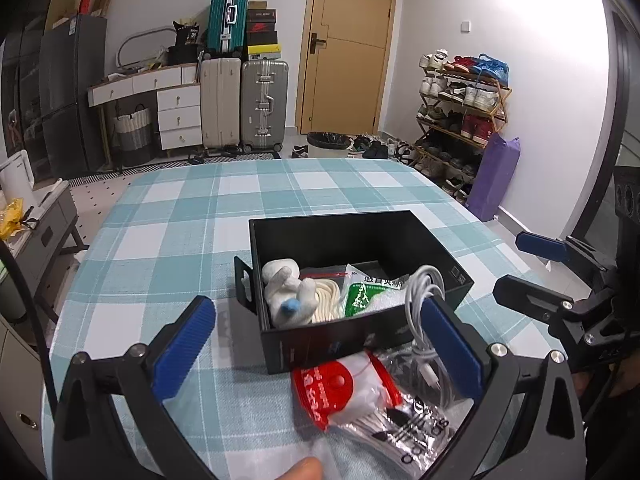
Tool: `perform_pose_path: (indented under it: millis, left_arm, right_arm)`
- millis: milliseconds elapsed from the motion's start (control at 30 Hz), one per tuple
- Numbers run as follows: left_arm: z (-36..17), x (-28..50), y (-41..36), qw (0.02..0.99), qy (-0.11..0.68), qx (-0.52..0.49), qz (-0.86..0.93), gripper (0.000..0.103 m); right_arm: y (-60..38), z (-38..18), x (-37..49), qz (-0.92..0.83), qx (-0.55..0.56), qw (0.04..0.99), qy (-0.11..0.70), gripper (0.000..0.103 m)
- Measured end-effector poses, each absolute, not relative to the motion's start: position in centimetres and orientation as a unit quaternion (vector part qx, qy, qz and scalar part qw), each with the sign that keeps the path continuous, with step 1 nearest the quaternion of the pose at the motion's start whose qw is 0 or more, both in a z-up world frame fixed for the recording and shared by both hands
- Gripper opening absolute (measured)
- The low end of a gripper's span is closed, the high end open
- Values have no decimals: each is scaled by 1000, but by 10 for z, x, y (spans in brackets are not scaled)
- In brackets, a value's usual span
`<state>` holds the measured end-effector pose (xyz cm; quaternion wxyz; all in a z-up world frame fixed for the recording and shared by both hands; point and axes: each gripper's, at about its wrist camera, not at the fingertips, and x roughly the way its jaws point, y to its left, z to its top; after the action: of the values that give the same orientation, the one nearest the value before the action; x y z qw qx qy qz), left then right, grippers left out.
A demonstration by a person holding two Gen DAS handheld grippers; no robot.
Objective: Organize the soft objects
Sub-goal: 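Withdraw both tools from the box and move toward the remaining items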
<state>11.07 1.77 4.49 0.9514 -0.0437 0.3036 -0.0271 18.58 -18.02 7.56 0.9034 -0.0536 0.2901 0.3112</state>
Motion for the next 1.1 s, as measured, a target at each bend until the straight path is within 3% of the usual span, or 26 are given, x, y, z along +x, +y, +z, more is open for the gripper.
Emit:
perform_pose_path:
  millis: [1100]
  left_arm:
    - [15, 69, 7, 945, 325, -35, -2, 103]
  right_arm:
    - [-178, 56, 170, 353, -96, 868, 336, 102]
